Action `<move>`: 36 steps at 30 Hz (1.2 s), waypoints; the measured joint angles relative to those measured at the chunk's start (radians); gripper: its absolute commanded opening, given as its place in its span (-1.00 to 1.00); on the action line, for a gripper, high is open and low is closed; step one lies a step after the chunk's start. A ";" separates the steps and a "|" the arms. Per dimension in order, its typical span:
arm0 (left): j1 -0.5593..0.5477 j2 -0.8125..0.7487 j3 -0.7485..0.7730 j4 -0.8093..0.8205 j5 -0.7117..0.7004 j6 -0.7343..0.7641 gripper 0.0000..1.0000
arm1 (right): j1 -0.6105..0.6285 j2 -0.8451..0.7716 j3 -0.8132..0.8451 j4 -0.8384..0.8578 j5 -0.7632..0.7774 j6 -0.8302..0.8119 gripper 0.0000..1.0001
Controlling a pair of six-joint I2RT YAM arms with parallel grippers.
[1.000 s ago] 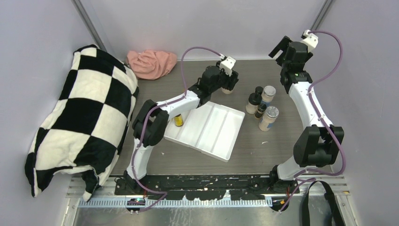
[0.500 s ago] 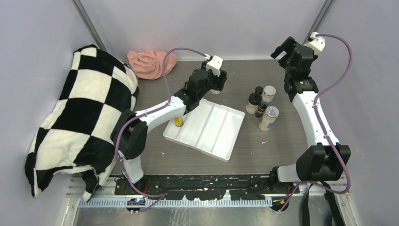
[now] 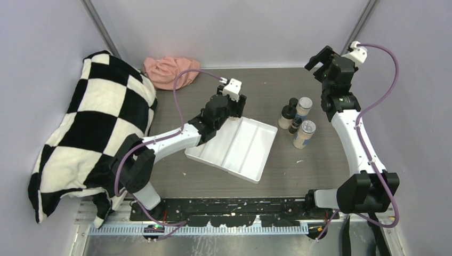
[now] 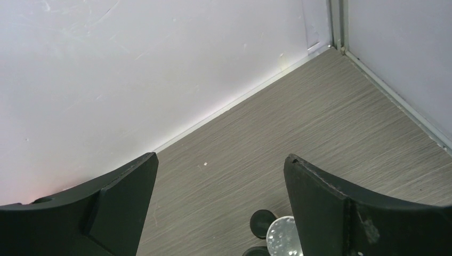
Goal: Organize the condiment bottles
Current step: Place the bottle in the storage box.
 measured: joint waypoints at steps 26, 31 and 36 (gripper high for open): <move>-0.013 -0.038 -0.249 0.292 -0.159 -0.068 -1.00 | 0.056 -0.003 -0.015 0.004 0.004 -0.002 0.87; -0.019 -0.021 -0.265 0.342 -0.187 -0.084 -0.99 | 0.063 0.015 -0.016 0.008 0.007 -0.006 0.87; -0.027 0.003 -0.277 0.362 -0.204 -0.093 -0.99 | 0.070 0.026 -0.016 0.010 0.011 -0.010 0.87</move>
